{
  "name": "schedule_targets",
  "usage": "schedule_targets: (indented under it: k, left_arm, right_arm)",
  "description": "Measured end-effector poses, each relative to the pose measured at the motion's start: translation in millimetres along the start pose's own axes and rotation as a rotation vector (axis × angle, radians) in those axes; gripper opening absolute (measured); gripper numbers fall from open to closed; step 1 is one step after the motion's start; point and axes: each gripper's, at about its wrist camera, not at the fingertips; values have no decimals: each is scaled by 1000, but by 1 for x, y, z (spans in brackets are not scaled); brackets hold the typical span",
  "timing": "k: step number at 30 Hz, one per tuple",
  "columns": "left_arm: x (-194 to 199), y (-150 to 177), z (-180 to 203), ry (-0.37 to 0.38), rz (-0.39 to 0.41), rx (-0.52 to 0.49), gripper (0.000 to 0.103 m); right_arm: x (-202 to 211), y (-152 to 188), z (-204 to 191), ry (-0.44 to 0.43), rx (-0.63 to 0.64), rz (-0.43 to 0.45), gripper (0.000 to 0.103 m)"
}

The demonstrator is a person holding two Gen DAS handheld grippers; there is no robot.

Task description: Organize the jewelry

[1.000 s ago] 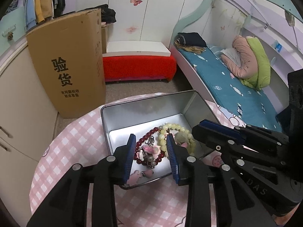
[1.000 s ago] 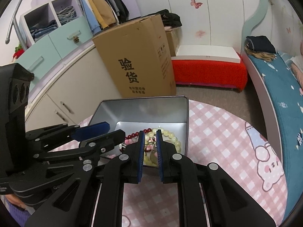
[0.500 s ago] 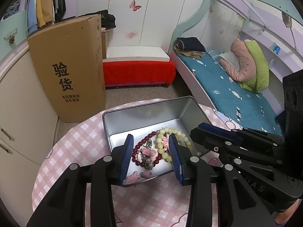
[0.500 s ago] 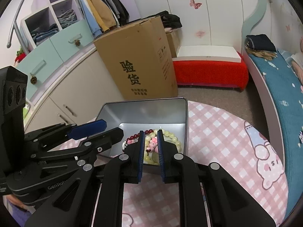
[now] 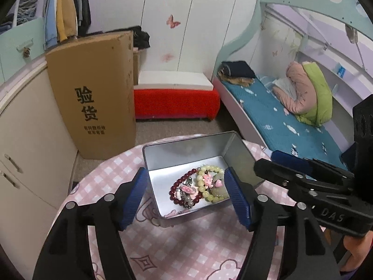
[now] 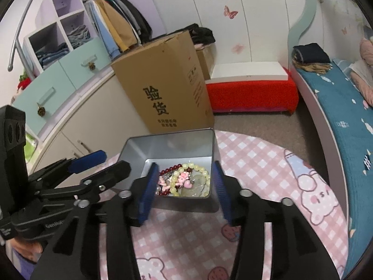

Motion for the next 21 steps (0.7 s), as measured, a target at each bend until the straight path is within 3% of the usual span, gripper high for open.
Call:
schedule_targets:
  k: [2,4,9,15,18,21]
  left_arm:
    - [10,2,5,-13,11,-13,66]
    - [23,6,10,-36,26,-32,77]
    - [64,26,29,-96,107,-113,78]
    - [112,50,44,-119,204,-117,79]
    - [139,66,55,-142,266,-118,89]
    - [158,84,64,-135,293,-108,91]
  right_arm:
    - [13,3,0,20,4,19,62]
    - [31,10,-3,49,17,49,67]
    - [74,31,-12,96,34,123,79]
    - [129,59,-31,153,57,218,81]
    - [153,77,-39,133,66,245,81]
    - [175,95,-46,150,73,274,83]
Point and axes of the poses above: each gripper's, at about its wrist camera, not at the fingertips, and x roughly against the way its jaws point, z to its right, y to its underside, and after that the axes turned 9 degrees about y, right-handed
